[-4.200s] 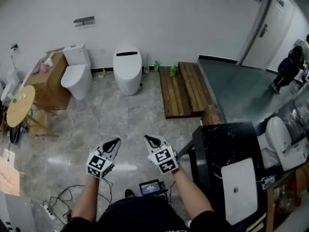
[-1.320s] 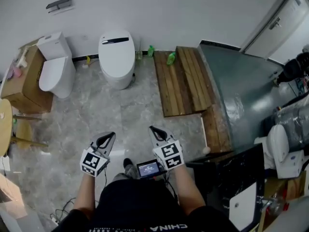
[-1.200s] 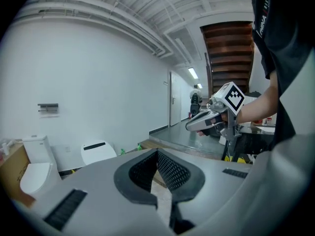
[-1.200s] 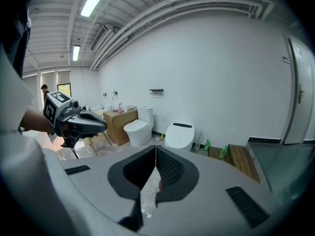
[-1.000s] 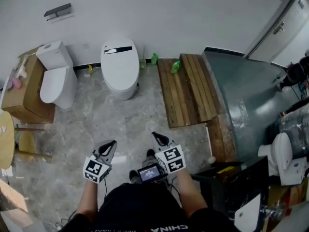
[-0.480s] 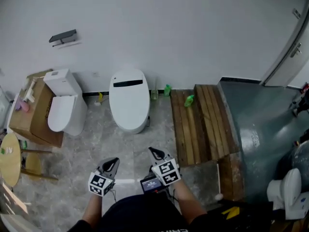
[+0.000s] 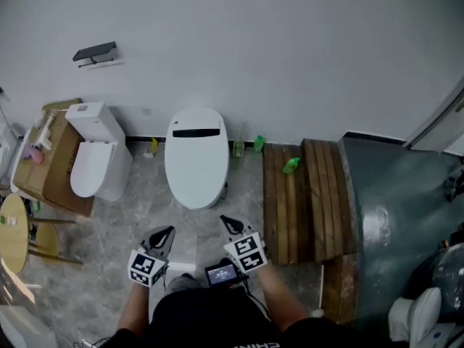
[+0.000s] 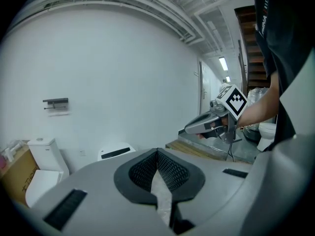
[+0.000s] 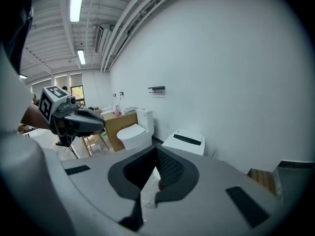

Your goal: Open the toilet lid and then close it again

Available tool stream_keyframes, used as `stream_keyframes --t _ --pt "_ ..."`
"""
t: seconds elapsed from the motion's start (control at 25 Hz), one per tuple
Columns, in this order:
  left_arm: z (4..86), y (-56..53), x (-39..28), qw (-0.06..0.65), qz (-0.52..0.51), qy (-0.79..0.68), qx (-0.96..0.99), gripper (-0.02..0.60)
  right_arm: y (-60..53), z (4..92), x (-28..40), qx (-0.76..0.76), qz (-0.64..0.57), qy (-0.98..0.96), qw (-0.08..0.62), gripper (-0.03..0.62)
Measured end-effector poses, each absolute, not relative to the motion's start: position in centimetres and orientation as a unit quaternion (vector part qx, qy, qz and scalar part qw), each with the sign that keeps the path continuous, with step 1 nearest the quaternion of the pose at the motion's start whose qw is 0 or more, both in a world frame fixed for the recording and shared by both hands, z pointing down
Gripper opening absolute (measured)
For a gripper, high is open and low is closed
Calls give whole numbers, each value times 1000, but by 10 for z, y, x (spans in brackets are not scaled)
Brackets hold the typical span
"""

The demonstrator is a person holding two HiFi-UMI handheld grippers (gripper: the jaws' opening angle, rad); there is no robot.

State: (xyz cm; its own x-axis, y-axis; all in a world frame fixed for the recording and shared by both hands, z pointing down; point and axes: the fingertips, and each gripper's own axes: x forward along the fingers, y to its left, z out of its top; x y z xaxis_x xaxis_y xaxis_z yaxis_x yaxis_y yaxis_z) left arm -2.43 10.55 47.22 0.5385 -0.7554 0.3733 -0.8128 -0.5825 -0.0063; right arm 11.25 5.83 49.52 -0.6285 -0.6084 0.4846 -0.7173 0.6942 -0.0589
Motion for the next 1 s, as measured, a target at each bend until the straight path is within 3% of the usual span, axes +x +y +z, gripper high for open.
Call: stream_keyframes --t 0.64,1.0 --pt "485 51 -77 86 165 -371 910 9 15 487 44 428 125 -866 227 12" --pt "486 32 -63 86 160 -367 912 9 3 497 49 413 135 -870 236 12"
